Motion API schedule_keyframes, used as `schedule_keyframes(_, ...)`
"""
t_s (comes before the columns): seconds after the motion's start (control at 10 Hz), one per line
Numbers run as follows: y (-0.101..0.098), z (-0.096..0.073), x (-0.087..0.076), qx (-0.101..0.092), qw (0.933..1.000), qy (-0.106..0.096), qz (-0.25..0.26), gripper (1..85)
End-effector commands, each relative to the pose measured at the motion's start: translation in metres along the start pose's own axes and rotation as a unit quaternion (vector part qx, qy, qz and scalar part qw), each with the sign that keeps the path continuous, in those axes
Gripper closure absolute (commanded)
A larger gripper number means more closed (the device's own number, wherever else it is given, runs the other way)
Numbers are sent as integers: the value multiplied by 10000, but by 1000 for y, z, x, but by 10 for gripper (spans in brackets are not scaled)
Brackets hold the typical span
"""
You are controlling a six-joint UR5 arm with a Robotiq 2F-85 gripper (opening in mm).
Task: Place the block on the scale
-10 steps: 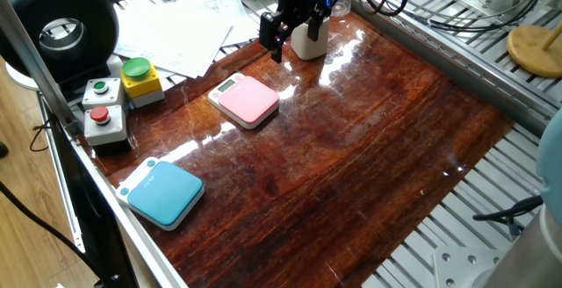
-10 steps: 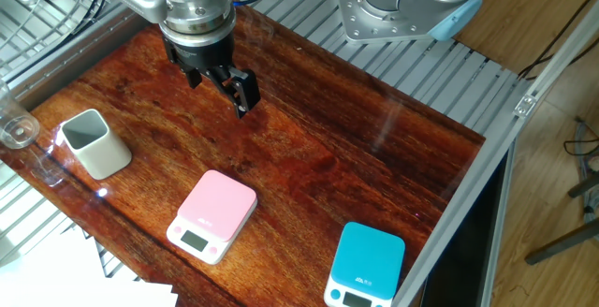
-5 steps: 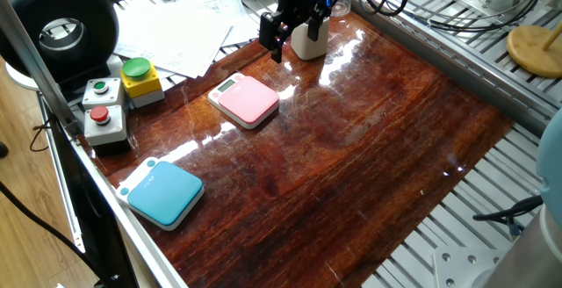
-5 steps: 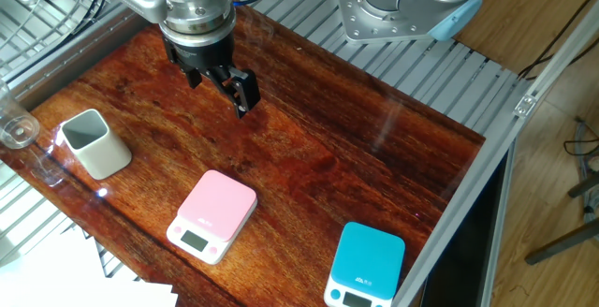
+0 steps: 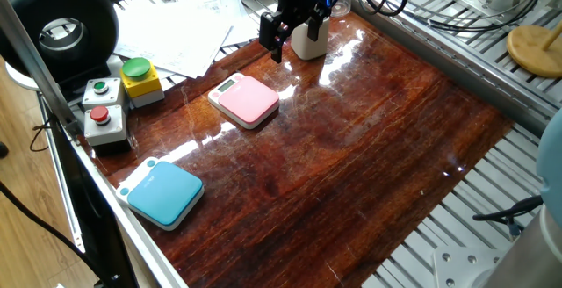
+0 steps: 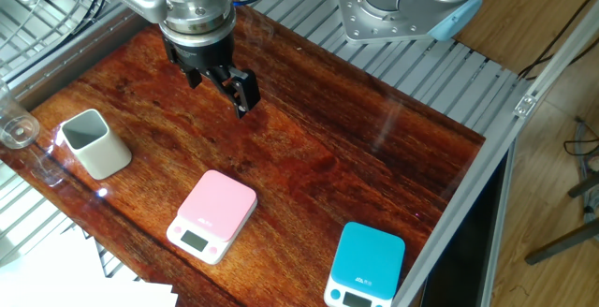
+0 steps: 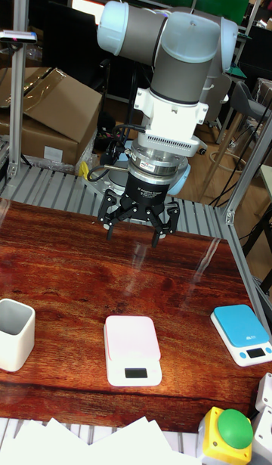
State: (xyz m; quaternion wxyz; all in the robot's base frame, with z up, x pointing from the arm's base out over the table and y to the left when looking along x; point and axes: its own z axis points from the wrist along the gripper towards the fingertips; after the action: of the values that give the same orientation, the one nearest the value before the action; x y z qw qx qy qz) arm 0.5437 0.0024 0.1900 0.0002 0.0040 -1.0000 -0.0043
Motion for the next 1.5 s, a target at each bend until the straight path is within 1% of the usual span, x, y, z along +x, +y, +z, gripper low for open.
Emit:
schedule_keyframes(0.0, 13, 0, 10, -216, 9996, 198, 2, 847)
schedule_keyframes(0.1, 13, 2, 10, -154, 9997, 183, 34, 847)
schedule_keyframes(0.4, 14, 1, 10, -146, 9997, 183, 50, 847)
schedule_keyframes(1.0, 12, 0, 9, -16, 9997, 222, 45, 847)
schedule_keyframes(1.4, 11, 0, 9, -1, 9998, 214, 53, 847)
